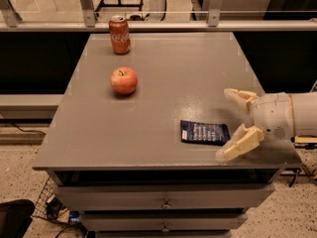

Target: Move rxbar blueberry near coke can

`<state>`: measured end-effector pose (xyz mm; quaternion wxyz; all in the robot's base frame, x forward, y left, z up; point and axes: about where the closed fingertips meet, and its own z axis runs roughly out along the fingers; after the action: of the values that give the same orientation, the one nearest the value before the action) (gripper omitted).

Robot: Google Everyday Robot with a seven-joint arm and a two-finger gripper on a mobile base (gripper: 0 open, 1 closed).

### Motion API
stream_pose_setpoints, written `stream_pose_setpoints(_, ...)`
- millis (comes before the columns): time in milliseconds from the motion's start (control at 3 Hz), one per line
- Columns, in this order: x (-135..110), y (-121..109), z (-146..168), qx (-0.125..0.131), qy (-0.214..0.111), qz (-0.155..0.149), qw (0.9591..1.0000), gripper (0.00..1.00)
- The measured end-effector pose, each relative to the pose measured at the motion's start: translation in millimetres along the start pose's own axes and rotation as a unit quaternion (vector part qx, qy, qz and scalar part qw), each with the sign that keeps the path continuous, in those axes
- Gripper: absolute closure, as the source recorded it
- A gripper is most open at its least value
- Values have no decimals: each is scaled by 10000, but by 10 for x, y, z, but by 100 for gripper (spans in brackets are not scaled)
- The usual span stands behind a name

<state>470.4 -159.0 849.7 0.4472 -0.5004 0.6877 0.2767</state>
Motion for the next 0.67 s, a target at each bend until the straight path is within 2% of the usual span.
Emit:
stream_pose_setpoints(333, 70, 32, 55, -19, -162, -47, 9999, 0)
stream_pose_setpoints(667, 116, 56, 92, 1, -186, -154, 9997, 0)
